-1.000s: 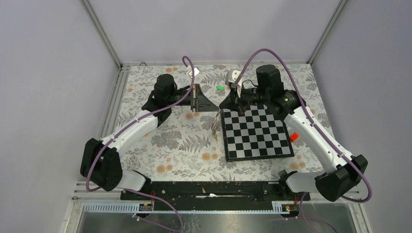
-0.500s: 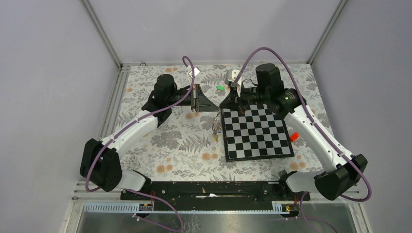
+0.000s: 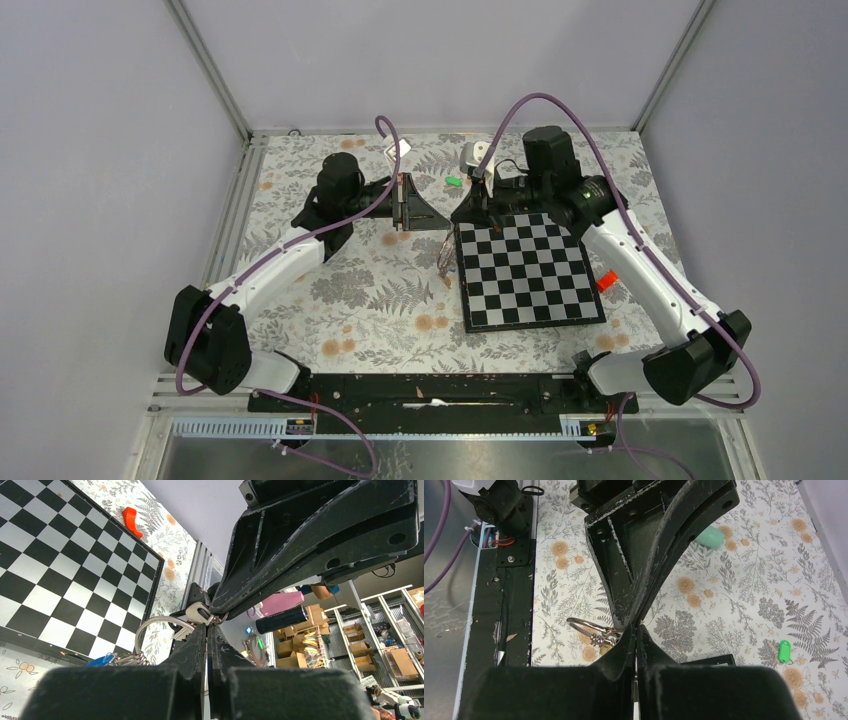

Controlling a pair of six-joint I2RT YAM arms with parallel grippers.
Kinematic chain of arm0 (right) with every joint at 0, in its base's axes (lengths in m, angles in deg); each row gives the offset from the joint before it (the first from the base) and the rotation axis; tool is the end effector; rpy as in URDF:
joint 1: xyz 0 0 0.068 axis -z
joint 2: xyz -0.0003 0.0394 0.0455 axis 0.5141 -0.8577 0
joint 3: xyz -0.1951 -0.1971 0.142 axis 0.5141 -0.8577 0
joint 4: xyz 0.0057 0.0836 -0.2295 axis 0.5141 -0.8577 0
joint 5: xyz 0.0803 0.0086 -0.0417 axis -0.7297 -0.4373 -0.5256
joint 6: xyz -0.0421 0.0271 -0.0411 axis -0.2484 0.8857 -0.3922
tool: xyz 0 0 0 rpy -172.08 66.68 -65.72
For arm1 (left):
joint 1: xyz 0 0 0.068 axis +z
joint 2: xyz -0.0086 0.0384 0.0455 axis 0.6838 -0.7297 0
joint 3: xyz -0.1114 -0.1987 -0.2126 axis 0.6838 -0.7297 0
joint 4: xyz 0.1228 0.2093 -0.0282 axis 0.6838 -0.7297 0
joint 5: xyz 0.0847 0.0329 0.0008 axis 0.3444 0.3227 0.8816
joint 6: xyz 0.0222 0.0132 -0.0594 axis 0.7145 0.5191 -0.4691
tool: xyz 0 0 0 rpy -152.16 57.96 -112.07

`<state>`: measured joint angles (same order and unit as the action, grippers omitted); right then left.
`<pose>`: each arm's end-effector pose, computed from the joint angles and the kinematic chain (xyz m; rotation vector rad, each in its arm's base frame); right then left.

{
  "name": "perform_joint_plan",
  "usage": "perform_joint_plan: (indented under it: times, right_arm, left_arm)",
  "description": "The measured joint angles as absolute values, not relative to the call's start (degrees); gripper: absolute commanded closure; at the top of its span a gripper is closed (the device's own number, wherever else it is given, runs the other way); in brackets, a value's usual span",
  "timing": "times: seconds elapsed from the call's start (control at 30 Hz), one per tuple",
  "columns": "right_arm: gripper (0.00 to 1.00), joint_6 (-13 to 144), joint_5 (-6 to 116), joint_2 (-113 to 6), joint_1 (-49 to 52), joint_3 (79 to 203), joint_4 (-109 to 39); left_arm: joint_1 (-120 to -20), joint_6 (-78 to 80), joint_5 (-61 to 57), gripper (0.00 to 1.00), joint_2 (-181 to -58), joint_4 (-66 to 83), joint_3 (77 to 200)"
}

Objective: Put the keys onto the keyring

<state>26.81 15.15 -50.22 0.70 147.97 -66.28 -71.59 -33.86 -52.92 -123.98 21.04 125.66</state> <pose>0.2186 0.1706 0.4404 -1.4175 1.3643 0.8184 0.2412 -0.1802 0.3816 0.6175 1.8829 -1.7695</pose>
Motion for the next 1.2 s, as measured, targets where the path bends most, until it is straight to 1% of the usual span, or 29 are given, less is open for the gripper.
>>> perform_joint_plan:
  times: [0.53, 0.83, 0.93, 1.2]
  right_arm:
    - [1.0, 22.2, 11.37, -51.05, 1.0, 148.51, -66.98]
    - [1.0, 19.27, 10.72, -48.89, 1.11, 145.08, -64.01]
    - [1.0, 18.26, 11.16, -48.58, 0.85, 143.38, -62.06]
    - [1.0, 18.09, 11.05, -47.25, 0.74, 141.45, -59.13]
  left_arm:
    - [-71.35, -37.94, -54.23, 1.0, -123.94, 23.64, 124.56]
    - [-71.26, -41.94, -55.82, 1.0, -123.96, 26.15, 123.73]
    - [-71.85, -43.52, -56.96, 1.0, -123.94, 29.23, 123.73]
    - [-71.85, -45.11, -57.27, 1.0, -124.07, 30.13, 123.71]
